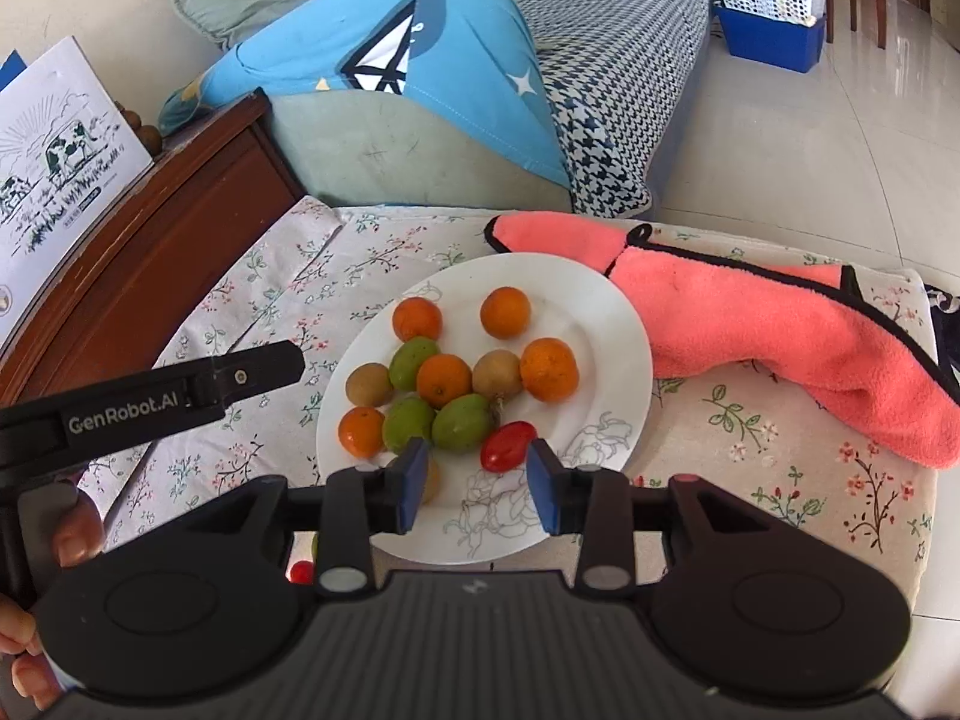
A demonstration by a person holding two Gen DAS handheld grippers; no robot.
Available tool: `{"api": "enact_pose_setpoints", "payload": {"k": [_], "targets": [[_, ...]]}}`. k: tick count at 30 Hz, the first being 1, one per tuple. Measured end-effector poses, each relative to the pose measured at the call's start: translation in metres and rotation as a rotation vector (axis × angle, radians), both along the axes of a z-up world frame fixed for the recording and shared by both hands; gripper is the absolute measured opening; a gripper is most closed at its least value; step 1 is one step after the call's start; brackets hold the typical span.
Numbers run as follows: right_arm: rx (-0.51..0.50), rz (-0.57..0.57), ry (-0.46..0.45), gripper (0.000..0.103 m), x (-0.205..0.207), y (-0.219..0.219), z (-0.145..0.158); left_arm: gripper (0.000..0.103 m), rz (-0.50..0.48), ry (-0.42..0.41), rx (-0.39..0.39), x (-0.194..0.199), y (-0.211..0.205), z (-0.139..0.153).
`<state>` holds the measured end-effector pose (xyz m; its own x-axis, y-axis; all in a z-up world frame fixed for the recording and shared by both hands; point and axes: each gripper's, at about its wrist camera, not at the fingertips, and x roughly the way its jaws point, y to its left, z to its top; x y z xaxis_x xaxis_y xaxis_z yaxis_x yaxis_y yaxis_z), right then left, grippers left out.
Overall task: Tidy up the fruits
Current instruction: 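Open both tools on the plate and withdraw toward the last fruits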
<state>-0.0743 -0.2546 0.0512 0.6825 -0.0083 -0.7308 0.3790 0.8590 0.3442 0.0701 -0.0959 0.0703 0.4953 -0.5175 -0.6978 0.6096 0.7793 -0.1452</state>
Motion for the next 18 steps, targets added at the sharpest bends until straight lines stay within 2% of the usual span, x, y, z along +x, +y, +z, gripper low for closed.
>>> {"api": "enact_pose_setpoints", "payload": {"k": [8,12,18], "targets": [[-0.017,0.089,0.018,0.037,-0.006,0.023,-0.002,0.052,0.003,-0.006,0.035,-0.021,0.033,-0.002],[-0.006,0.097,0.025,0.037,-0.010,0.028,-0.004,0.057,0.004,-0.003,0.045,-0.031,0.045,-0.006],[0.002,0.095,0.035,0.037,-0.015,0.034,-0.006,0.058,-0.021,-0.001,0.080,-0.044,0.049,-0.013]]}}
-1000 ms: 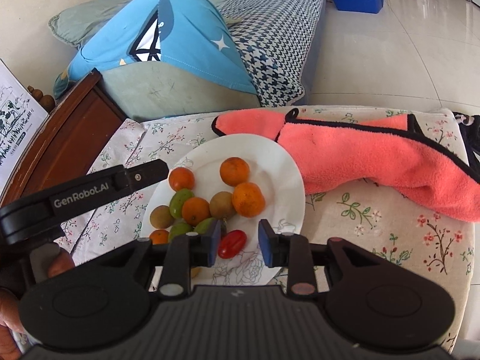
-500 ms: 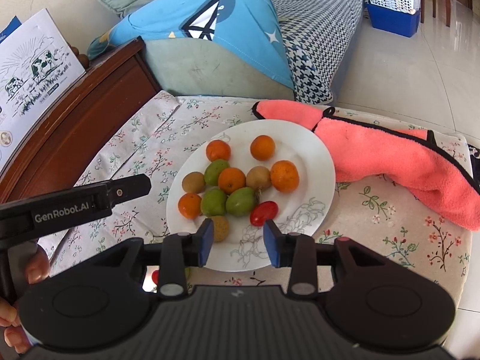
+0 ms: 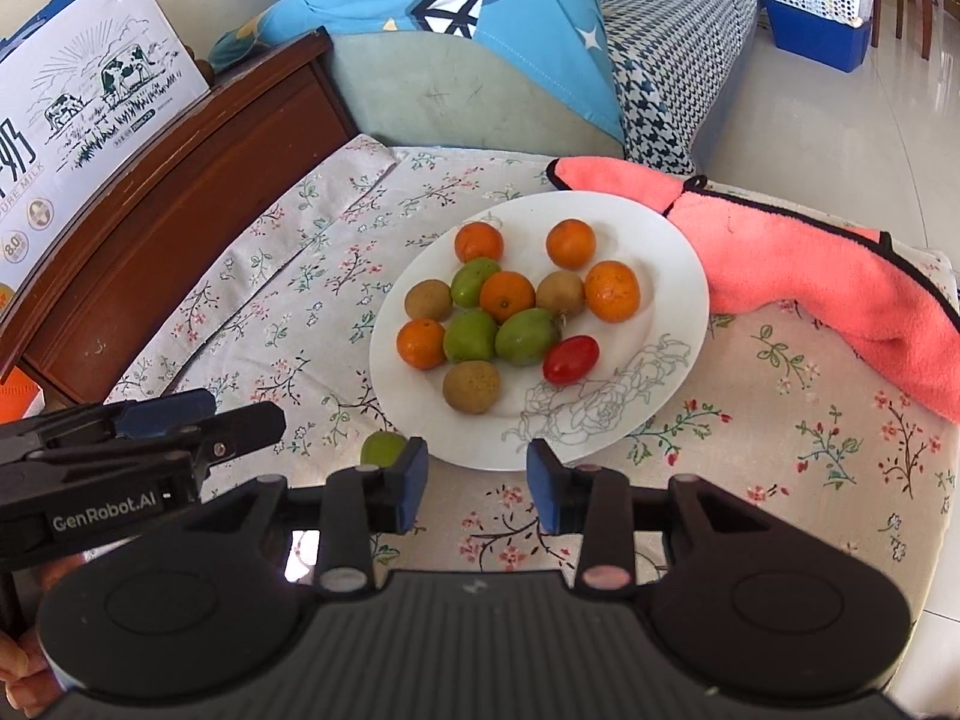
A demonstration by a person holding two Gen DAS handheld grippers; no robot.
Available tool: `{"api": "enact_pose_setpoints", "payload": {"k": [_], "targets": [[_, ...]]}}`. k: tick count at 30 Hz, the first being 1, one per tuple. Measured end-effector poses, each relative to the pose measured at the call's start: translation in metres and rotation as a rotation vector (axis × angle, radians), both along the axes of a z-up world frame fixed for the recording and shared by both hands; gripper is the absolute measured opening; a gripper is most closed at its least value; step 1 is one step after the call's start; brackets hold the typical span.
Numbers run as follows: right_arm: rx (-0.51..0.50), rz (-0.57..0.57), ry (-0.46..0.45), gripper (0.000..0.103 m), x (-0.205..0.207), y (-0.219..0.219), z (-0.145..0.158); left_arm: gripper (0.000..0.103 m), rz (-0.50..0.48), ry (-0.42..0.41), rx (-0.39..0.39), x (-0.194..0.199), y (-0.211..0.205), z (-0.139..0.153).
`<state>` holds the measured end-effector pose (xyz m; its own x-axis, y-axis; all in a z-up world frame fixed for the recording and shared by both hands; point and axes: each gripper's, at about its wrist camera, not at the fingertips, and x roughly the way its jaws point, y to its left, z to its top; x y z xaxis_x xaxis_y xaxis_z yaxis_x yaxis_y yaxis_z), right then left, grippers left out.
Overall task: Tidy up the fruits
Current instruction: 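Open both tools on the plate and withdraw toward the last fruits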
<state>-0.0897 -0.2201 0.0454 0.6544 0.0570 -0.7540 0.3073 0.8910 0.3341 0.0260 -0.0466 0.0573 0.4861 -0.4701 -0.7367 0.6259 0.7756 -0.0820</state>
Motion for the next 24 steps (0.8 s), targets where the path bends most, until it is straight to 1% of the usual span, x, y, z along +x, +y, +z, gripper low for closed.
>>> {"api": "enact_pose_setpoints", "payload": {"k": [3,9,19,24], "targets": [[0.012,-0.001,0.005,0.037,-0.003,0.004,-0.001,0.060,-0.016,0.001,0.021,-0.008,0.001,-0.004],[0.056,0.001,0.020,0.038,-0.009,0.013,-0.006,0.062,-0.053,-0.008,0.095,-0.022,0.000,-0.016],[0.104,-0.001,0.048,0.038,0.002,0.020,-0.014,0.066,-0.064,0.012,0.179,-0.024,0.003,-0.030],[0.149,-0.035,0.072,0.038,0.009,0.018,-0.021,0.067,-0.055,0.022,0.194,-0.021,0.009,-0.034]]}}
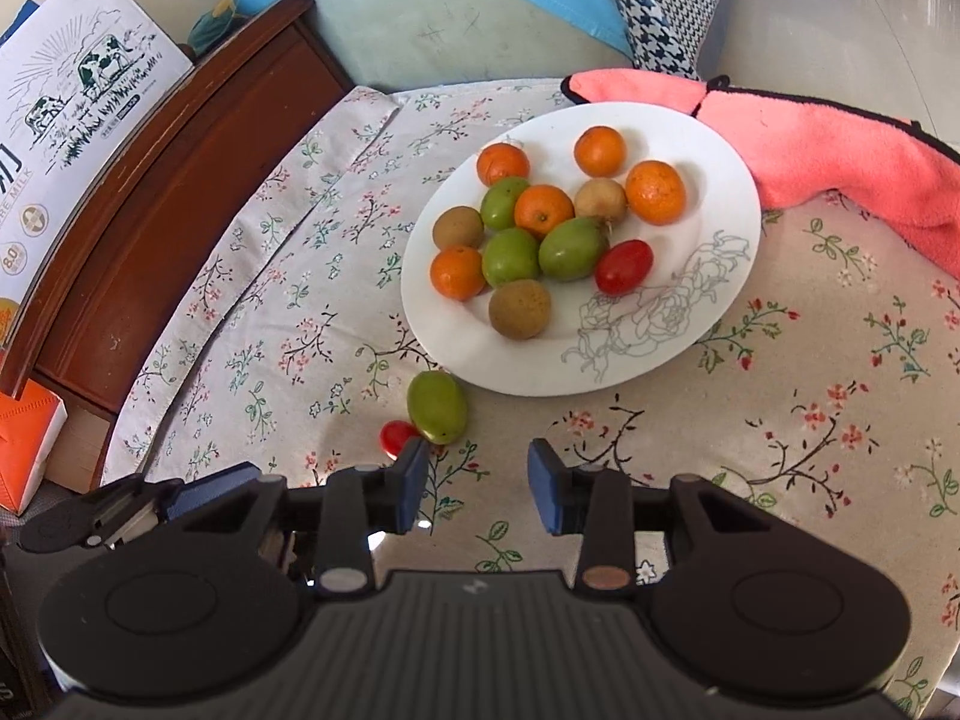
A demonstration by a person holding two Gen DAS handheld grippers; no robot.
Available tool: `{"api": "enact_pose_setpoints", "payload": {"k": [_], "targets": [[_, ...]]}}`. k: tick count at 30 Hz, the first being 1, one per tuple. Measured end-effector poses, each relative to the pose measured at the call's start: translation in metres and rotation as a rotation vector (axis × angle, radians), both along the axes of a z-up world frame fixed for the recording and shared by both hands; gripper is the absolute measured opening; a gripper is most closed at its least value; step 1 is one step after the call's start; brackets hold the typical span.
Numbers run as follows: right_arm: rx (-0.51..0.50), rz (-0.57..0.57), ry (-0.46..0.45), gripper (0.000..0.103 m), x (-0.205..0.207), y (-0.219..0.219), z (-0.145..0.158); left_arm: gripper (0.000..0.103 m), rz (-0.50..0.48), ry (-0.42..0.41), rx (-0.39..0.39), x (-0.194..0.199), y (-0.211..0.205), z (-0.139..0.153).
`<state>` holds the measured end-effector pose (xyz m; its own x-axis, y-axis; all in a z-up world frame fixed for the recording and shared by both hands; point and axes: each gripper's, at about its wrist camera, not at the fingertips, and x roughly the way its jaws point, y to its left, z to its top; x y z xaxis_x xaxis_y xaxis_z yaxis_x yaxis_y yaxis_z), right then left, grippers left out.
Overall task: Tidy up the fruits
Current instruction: 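Close right tool on a green lime while left tool grasps a red tomato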
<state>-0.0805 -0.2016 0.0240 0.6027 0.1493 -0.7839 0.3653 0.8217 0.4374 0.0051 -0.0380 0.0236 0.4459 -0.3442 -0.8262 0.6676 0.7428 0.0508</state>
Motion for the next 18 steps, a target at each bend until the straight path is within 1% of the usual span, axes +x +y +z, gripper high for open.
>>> {"api": "enact_pose_setpoints", "payload": {"k": [4,18], "targets": [[0.019,-0.015,0.006,0.038,0.008,0.003,-0.003,0.067,0.017,0.007,-0.003,0.004,0.007,0.000],[-0.015,-0.070,0.017,0.038,0.033,0.014,-0.012,0.067,0.022,0.019,-0.022,0.007,0.015,0.001]]}}
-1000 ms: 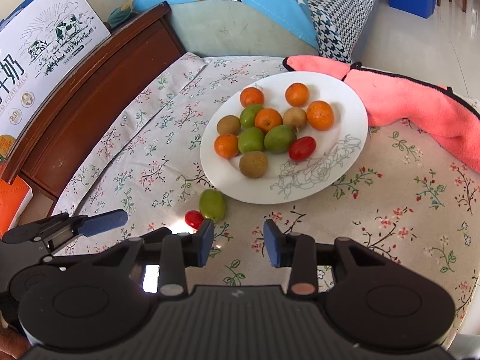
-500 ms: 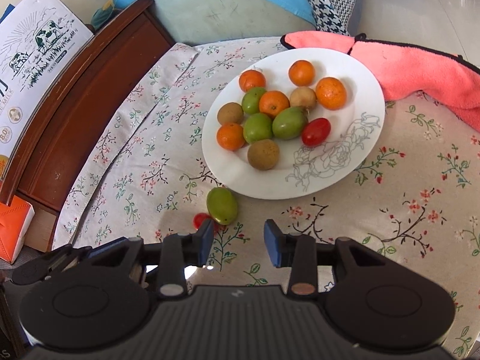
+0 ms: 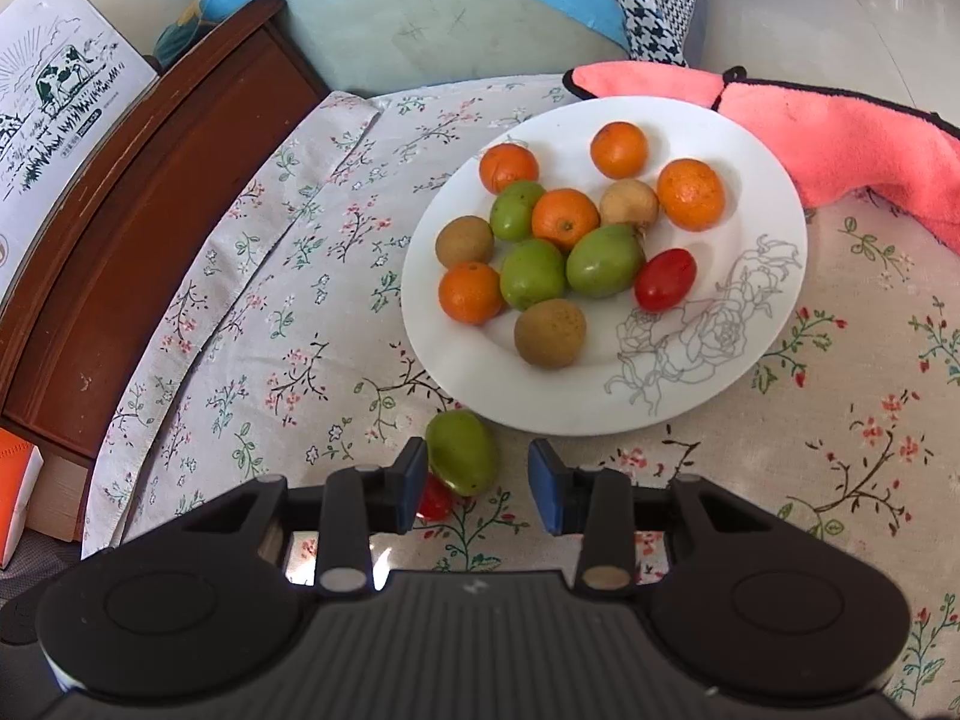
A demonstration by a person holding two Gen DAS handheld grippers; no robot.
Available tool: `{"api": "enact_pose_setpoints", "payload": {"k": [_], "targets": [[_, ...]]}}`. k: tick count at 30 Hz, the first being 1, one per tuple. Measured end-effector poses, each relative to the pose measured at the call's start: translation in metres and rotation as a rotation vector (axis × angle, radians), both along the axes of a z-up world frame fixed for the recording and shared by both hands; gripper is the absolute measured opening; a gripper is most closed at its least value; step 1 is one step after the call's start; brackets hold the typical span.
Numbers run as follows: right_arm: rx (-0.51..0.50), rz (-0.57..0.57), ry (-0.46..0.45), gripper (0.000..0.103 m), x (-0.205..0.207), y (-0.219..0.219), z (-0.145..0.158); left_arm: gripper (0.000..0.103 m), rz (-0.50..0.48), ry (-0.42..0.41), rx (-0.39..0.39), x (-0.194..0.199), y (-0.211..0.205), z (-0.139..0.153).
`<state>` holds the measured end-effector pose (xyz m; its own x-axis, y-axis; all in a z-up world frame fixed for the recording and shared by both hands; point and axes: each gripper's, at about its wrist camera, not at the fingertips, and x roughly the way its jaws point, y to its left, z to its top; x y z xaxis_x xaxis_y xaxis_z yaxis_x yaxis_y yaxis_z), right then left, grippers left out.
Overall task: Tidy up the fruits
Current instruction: 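Close right tool on a green lime while left tool grasps a red tomato, then carry the lime and tomato over the plate and lower them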
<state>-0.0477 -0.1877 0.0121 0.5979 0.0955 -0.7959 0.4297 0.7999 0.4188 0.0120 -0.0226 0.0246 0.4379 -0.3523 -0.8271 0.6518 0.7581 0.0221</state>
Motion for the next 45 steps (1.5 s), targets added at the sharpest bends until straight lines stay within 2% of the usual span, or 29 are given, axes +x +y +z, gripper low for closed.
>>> {"api": "enact_pose_setpoints", "payload": {"k": [4,7,16,26,32,34,37,45], "targets": [[-0.022,0.007,0.002,0.037,0.007,0.005,-0.004,0.067,-0.005,0.000,-0.007,0.000,0.000,-0.001],[-0.030,0.013,-0.009,0.028,0.008,0.007,-0.005,0.067,-0.008,-0.001,-0.019,0.000,-0.001,-0.002],[-0.028,0.013,-0.025,0.028,-0.006,-0.001,0.004,0.066,-0.035,-0.001,-0.106,-0.001,-0.012,-0.001],[-0.014,-0.022,-0.028,0.028,-0.031,-0.020,0.014,0.063,-0.081,-0.041,-0.120,-0.004,-0.035,-0.008],[-0.010,-0.034,-0.033,0.028,-0.039,-0.027,0.017,0.052,-0.099,-0.048,-0.111,-0.004,-0.041,-0.016],[-0.004,-0.034,-0.034,0.028,-0.041,-0.029,0.018,0.043,-0.106,-0.049,-0.096,-0.004,-0.043,-0.020],[-0.004,-0.031,-0.036,0.028,-0.044,-0.030,0.018,0.035,-0.113,-0.037,-0.100,-0.003,-0.044,-0.023],[-0.004,-0.032,-0.030,0.028,-0.048,-0.032,0.019,0.035,-0.119,-0.056,-0.103,-0.003,-0.048,-0.027]]}}
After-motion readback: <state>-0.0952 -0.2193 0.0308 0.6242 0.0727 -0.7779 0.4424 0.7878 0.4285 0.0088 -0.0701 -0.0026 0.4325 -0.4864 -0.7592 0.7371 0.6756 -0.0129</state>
